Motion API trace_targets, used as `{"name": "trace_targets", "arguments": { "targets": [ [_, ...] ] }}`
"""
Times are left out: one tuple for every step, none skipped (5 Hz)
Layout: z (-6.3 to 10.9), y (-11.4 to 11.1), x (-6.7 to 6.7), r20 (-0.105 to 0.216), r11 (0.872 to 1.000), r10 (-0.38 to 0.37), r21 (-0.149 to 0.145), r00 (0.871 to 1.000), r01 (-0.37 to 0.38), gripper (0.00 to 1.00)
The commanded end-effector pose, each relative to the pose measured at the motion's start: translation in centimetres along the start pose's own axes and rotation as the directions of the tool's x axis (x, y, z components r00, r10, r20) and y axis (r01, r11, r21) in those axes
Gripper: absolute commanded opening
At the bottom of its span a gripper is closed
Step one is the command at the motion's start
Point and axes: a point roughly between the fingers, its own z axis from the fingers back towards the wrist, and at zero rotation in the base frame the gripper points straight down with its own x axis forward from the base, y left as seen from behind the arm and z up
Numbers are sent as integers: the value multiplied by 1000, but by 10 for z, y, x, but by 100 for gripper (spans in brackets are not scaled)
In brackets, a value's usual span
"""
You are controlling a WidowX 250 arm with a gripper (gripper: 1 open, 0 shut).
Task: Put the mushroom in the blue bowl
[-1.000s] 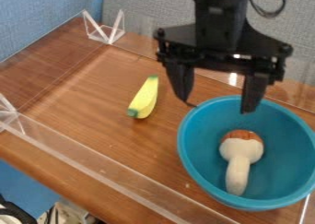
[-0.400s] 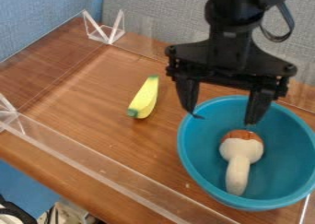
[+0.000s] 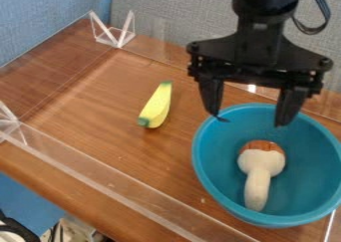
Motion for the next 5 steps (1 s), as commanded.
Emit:
{"name": "trace_targets", "arguments": {
  "targets": [
    [3,9,6,21,1000,8,-18,1000,-7,100],
    [-4,8,1,16,999,36,-10,999,-36,100],
    [-4,0,-1,17,998,59,-6,998,-59,100],
    [-1,-4,-2,15,998,69,-9,998,-69,100],
    [4,-2,-13,20,998,55,-9,998,-55,0]
  ]
}}
